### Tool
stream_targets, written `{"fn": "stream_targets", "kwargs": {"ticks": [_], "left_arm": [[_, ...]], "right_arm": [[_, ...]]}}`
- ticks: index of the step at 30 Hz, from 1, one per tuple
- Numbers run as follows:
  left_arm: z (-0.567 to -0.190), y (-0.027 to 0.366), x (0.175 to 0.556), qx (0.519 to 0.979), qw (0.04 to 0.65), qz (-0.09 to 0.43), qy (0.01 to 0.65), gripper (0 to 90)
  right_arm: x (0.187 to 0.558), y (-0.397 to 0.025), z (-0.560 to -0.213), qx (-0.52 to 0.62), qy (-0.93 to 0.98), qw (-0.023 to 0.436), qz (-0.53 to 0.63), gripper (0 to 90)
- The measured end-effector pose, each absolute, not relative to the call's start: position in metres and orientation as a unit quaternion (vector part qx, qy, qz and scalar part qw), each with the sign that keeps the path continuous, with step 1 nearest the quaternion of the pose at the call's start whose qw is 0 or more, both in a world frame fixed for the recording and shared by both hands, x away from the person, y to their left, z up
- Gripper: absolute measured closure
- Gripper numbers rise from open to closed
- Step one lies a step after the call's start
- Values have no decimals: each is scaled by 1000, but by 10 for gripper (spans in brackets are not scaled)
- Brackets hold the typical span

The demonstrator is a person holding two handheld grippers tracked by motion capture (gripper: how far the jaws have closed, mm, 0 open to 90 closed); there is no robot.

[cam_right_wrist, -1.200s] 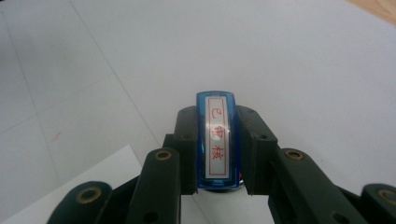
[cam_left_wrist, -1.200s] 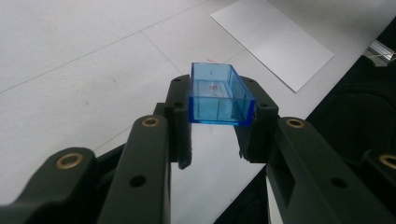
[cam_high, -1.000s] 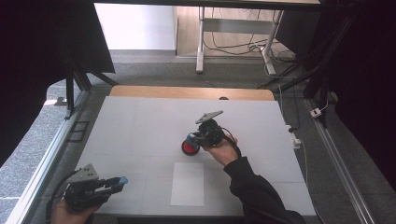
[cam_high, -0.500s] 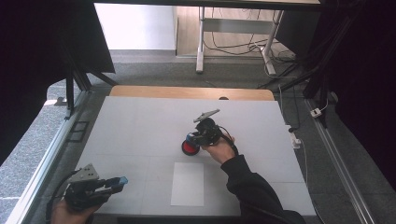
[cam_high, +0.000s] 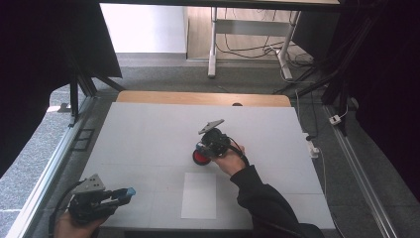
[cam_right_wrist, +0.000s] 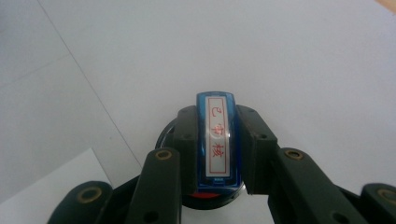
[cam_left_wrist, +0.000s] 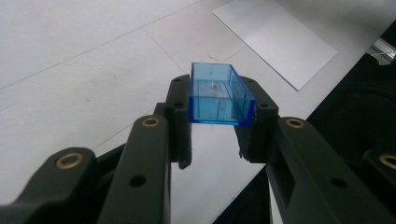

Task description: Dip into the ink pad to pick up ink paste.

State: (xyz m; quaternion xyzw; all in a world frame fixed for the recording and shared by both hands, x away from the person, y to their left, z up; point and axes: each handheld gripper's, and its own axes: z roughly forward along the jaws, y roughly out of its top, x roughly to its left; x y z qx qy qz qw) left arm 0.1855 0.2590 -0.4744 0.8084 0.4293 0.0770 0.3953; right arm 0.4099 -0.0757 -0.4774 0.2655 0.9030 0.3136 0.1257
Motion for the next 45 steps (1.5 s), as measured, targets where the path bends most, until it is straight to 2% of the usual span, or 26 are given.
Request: {"fn": "stream_targets", "kwargs": {"ticks": [3, 9, 15, 26, 36, 45], "left_arm": [[-474, 260, 186, 806, 399, 73, 431, 683], [-475, 260, 186, 807, 399, 70, 429, 682], [-475, 261, 187, 805, 402, 66, 430, 683], [-475, 262, 186, 805, 407, 64, 428, 682], [-475, 263, 186, 804, 408, 63, 428, 682], [-475, 263, 186, 803, 410, 62, 429, 682]], "right_arm": [[412, -81, -479, 274, 897, 114, 329, 718], [411, -81, -480, 272, 896, 118, 332, 717], [419, -91, -483, 292, 882, 83, 360, 716], [417, -91, -480, 286, 886, 92, 354, 713], [407, -84, -463, 259, 890, 108, 358, 713], [403, -77, -472, 246, 902, 117, 334, 713]]}}
